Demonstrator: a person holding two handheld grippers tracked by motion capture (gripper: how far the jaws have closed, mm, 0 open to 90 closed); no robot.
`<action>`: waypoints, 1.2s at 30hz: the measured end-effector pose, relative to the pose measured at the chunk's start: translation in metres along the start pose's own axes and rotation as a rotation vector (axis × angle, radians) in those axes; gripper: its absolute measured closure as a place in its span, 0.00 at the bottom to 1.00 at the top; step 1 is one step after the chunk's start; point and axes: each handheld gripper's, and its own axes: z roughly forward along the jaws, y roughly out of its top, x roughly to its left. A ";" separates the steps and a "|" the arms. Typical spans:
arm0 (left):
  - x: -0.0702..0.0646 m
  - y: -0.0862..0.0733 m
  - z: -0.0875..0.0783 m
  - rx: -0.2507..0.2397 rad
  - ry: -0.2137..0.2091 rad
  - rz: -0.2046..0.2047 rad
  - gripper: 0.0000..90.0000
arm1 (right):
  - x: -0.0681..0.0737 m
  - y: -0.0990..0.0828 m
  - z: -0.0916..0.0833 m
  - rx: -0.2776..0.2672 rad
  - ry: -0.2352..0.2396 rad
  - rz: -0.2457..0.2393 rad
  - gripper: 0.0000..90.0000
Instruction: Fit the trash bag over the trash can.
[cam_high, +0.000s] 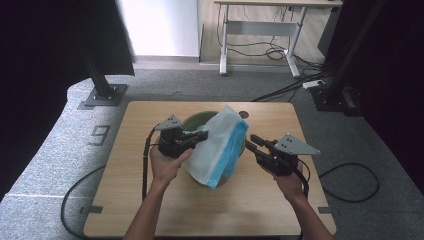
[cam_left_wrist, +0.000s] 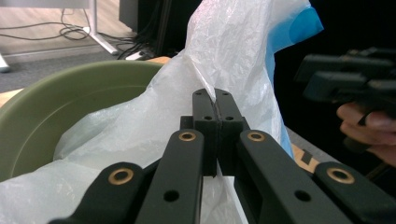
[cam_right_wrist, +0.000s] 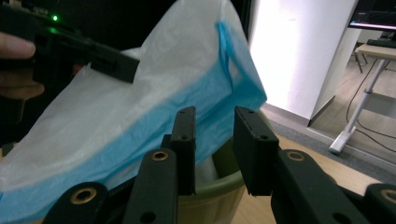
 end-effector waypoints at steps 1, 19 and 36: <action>0.001 -0.001 -0.001 -0.001 -0.003 -0.003 0.99 | 0.000 -0.002 0.001 0.004 0.004 0.001 0.76; 0.011 -0.008 -0.010 0.002 -0.099 0.000 0.99 | -0.002 0.008 0.013 -0.032 -0.012 0.006 0.78; 0.018 -0.010 -0.009 0.006 -0.108 -0.027 0.99 | 0.002 0.014 0.012 -0.041 0.006 -0.010 0.78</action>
